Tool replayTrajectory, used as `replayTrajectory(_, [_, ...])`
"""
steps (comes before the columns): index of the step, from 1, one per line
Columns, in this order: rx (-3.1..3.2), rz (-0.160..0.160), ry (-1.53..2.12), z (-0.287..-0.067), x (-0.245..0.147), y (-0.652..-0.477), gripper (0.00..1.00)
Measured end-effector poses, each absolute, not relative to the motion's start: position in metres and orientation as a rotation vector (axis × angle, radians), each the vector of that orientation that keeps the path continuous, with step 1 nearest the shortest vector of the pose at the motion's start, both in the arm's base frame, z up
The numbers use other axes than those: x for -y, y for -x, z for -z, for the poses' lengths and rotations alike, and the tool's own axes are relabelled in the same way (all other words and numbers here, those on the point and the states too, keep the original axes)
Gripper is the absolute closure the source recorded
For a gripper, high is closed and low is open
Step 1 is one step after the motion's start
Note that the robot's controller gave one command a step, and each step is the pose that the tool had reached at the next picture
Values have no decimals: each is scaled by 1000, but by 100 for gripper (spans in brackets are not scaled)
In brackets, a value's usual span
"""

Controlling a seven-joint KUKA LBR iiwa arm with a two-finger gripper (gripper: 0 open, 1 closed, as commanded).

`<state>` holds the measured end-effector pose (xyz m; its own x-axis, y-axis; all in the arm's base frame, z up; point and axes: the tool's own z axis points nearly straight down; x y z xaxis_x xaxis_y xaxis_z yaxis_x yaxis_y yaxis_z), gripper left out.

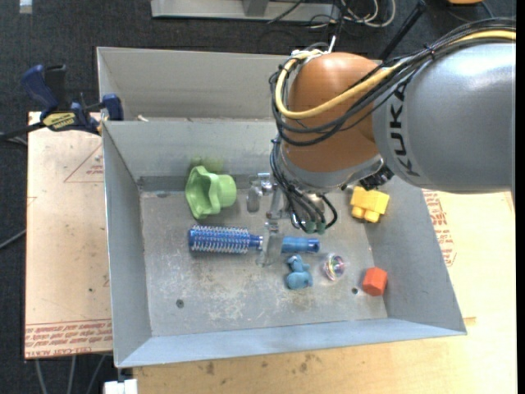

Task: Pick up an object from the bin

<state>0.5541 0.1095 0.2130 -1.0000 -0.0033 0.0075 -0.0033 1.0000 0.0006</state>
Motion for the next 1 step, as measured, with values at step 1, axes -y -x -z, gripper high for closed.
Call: replayTrajectory(1, [3125, -4, -141, -65, -117, -590, 0])
